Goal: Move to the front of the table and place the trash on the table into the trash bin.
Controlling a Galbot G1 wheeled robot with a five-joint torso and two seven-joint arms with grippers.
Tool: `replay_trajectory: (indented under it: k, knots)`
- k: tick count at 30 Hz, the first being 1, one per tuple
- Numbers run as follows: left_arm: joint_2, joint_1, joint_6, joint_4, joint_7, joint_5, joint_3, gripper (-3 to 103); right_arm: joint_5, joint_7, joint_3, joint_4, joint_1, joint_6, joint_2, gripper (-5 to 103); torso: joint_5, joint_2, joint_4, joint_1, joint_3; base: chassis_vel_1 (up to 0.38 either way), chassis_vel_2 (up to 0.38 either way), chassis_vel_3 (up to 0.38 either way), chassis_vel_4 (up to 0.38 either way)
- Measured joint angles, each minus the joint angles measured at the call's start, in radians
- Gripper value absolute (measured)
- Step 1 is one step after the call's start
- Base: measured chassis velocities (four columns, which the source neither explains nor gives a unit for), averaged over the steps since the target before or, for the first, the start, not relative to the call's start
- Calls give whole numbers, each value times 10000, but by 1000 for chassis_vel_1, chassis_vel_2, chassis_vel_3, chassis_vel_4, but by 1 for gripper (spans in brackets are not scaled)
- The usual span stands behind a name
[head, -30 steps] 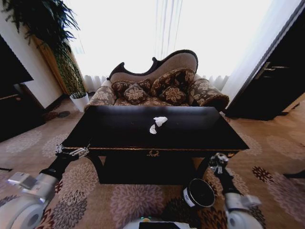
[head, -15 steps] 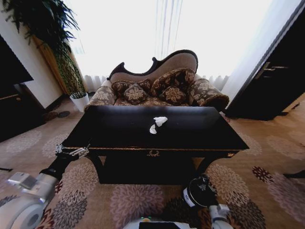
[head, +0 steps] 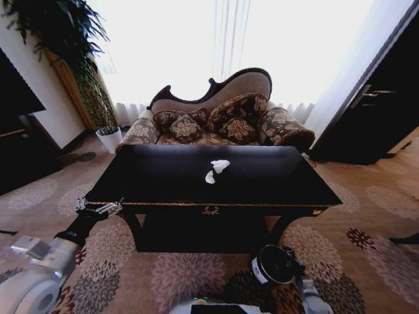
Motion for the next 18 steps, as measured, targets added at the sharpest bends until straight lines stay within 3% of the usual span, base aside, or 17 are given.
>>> replay_trajectory:
  k: [6, 17, 18]
  knots:
    - [0, 0, 0, 0, 0, -1, 0, 100, 47, 89, -44, -405, 210, -518, 278, 0, -2, 0, 0, 0, 0, 0, 0, 0, 0]
    - [0, 0, 0, 0, 0, 0, 0, 100, 190, 9, -20, -456, 132, -843, 475, -2, -4, 0, -1, 0, -1, 0, 0, 0, 0]
    - [0, 0, 1, 0, 0, -1, 0, 100, 197, 9, -12, -451, 127, -867, 495, 3, -4, 0, -1, 0, 0, 0, 0, 0, 0]
